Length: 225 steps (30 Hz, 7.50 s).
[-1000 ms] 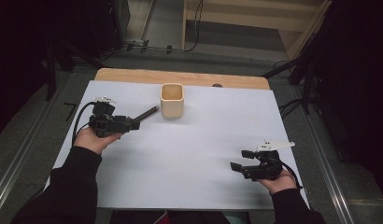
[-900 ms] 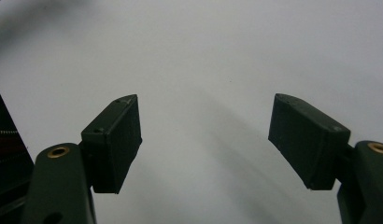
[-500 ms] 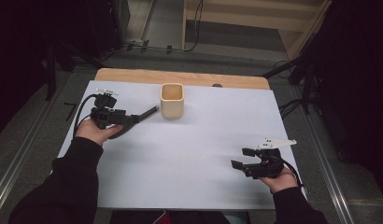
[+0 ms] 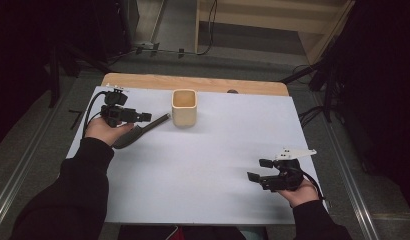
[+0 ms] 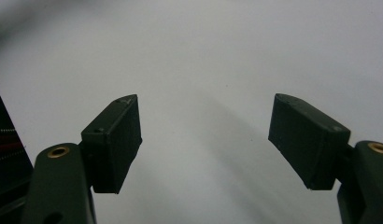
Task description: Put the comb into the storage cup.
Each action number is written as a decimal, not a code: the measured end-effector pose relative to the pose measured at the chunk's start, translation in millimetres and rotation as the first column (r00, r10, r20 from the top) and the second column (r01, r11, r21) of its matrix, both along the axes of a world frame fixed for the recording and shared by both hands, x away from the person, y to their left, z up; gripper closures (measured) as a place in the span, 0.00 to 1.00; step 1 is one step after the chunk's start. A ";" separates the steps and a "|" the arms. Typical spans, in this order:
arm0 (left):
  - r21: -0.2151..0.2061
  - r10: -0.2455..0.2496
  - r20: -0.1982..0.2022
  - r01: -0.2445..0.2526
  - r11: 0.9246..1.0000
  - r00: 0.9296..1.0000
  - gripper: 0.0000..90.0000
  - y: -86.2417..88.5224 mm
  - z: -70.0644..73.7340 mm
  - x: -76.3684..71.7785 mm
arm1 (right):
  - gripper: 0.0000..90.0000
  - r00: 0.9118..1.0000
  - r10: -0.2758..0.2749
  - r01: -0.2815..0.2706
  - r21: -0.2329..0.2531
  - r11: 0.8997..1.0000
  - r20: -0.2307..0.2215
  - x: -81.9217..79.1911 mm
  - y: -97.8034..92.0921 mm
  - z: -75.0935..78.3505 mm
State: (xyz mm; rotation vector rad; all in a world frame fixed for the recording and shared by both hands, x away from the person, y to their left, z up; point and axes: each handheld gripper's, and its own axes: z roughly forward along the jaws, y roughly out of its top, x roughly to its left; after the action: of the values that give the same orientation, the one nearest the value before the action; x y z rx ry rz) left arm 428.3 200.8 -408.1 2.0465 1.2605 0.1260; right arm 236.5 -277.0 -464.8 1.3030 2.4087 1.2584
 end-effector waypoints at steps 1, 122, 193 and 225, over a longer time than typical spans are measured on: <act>0.000 0.005 -0.003 -0.005 1.000 1.000 0.27 -0.7 -0.2 1.9 | 0.26 1.000 -0.003 0.003 0.001 1.000 0.000 -0.3 -0.2 0.2; 0.136 0.044 -0.059 -0.036 0.990 0.997 1.00 -37.2 -78.4 50.9 | 0.26 0.999 0.009 -0.008 -0.006 1.000 0.032 -3.3 -4.7 3.1; 0.117 -0.157 -0.055 0.163 0.980 0.986 1.00 -43.7 -80.6 -26.8 | 0.26 1.000 0.009 -0.008 -0.019 1.000 0.016 -3.5 -4.5 -0.6; 0.146 -0.219 -0.125 0.236 0.961 0.968 1.00 -22.8 -74.0 -74.5 | 0.26 1.000 0.008 -0.008 -0.023 1.000 0.015 -3.8 -4.5 -0.7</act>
State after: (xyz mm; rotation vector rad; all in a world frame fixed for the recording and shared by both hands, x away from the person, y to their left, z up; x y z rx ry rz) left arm 353.9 178.0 -482.0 2.3492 1.0973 0.0094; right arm 232.7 -281.5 -465.5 1.2740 2.4130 1.2339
